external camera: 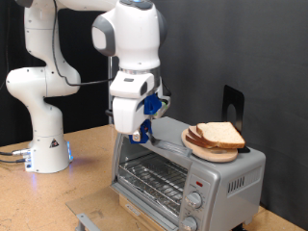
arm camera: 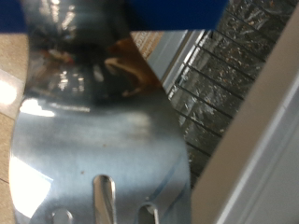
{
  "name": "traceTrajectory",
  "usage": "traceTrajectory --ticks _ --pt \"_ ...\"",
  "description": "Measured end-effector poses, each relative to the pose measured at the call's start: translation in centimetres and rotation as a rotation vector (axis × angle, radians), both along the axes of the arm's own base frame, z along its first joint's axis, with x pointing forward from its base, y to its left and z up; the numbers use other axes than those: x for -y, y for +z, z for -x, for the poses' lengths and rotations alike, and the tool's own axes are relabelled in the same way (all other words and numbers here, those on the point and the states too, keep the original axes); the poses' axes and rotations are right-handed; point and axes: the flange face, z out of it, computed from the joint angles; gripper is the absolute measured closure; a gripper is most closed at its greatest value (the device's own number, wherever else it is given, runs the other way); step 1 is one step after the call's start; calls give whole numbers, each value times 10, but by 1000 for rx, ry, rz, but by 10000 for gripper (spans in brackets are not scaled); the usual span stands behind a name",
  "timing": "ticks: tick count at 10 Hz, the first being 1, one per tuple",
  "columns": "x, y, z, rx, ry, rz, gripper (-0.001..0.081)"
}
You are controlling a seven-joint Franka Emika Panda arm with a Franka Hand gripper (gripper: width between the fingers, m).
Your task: Make a piece of toast with the oven
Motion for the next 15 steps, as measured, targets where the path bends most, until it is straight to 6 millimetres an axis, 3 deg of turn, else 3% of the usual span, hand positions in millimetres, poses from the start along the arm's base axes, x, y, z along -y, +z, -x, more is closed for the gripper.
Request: traceTrajectory --ticks 7,15 --pt "-42 -6 -9 -9 7 -2 315" --pt "-37 -8 -10 -7 -32 0 315"
